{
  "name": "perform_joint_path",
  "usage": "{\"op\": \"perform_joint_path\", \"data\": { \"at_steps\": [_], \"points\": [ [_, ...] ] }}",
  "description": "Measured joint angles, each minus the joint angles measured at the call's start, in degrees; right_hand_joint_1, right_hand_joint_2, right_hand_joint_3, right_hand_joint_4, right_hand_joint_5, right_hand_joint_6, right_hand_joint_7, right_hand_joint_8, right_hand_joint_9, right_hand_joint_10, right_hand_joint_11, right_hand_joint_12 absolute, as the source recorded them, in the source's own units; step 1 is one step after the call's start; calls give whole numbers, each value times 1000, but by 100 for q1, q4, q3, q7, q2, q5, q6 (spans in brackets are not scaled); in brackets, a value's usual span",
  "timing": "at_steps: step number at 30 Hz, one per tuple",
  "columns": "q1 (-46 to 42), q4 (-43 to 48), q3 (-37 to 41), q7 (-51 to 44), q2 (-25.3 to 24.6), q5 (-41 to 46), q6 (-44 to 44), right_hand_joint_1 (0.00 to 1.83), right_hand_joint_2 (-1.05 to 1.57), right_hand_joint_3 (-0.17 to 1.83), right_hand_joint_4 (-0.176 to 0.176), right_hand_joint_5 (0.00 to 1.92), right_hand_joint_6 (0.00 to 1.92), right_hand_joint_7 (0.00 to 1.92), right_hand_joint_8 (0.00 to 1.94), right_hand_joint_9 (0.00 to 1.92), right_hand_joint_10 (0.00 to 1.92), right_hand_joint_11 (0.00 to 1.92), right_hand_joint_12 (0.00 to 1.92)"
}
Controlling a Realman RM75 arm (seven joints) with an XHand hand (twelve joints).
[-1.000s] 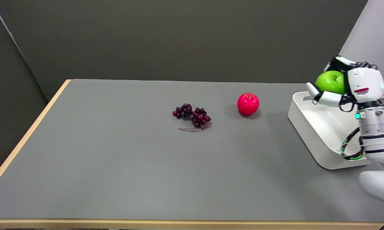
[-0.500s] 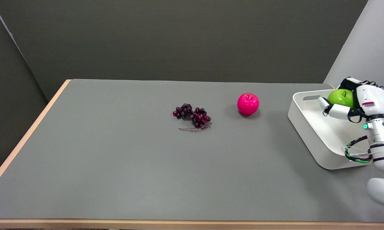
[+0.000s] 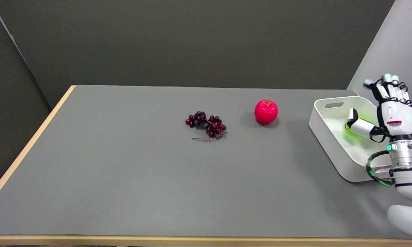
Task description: Place the green apple into the white box.
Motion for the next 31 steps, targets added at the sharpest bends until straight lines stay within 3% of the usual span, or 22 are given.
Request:
{"op": "perform_joint_path", "data": {
  "at_steps": [10,15,19,22,24,26,28,31],
  "points": [
    [-313,196,-126,67,-183,300,688,543,638,759,76,77,282,-1,-1,-1,-1,-1,-1],
    [-455,425,-149,79,-206,391,989,519,673,753,55,96,286,-1,-1,-1,-1,-1,-1],
    [-556,685,-165,80,-208,429,1298,462,697,857,30,107,329,-1,3,-1,-1,-1,-1],
    [-649,983,-175,74,-205,442,1579,467,723,813,27,150,323,-1,118,-1,-1,-1,-1],
    [-734,1208,-177,54,-197,434,1767,446,709,915,30,143,393,3,176,-1,1,-1,-1],
    [-836,1423,-176,22,-189,432,1970,608,635,988,26,138,491,57,180,-1,29,-1,-1],
    [-972,1649,-173,-15,-180,439,2216,429,737,829,32,198,377,63,229,-1,92,-1,-1],
    [-1183,1931,-167,-56,-176,492,2574,387,743,859,32,202,399,95,235,-1,159,-1,-1]
  ]
}}
